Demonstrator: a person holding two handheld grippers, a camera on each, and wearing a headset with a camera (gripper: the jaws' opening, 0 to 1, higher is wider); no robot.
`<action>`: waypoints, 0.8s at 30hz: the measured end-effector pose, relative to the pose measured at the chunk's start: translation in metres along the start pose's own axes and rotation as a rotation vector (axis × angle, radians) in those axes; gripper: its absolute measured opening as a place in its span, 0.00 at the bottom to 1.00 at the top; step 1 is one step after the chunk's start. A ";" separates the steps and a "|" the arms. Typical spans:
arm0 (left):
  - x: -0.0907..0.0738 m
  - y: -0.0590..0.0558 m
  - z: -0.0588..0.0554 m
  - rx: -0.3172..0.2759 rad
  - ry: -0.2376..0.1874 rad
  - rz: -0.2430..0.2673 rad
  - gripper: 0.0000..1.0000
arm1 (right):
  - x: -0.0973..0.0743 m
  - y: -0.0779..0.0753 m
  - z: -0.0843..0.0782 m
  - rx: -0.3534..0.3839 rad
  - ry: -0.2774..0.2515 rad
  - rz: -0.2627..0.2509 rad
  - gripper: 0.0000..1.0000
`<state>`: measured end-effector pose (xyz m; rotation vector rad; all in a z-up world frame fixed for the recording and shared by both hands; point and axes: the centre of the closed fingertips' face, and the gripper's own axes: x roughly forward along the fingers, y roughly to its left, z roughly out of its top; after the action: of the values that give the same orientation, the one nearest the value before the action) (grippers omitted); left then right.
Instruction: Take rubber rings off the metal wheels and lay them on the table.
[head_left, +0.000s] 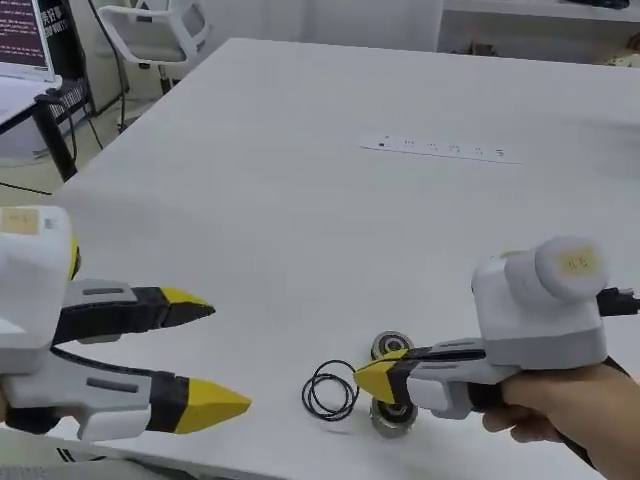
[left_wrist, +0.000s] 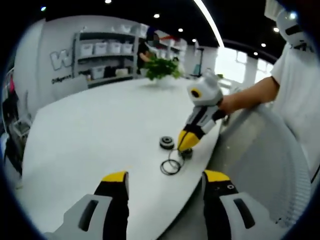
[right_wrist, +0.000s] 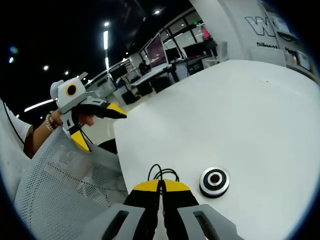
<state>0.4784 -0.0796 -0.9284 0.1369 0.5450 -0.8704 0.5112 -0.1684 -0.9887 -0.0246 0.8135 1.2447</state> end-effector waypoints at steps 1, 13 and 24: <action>-0.001 0.000 -0.001 -0.004 0.001 0.003 0.60 | 0.001 -0.001 -0.002 -0.007 0.008 -0.007 0.00; -0.001 -0.003 -0.008 -0.043 -0.001 0.013 0.61 | 0.007 -0.009 -0.011 -0.043 0.040 -0.045 0.00; -0.002 -0.002 -0.007 -0.044 -0.005 0.016 0.61 | 0.006 -0.019 -0.009 -0.064 0.032 -0.082 0.05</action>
<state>0.4729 -0.0769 -0.9333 0.0988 0.5579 -0.8424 0.5235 -0.1745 -1.0058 -0.1287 0.7923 1.1954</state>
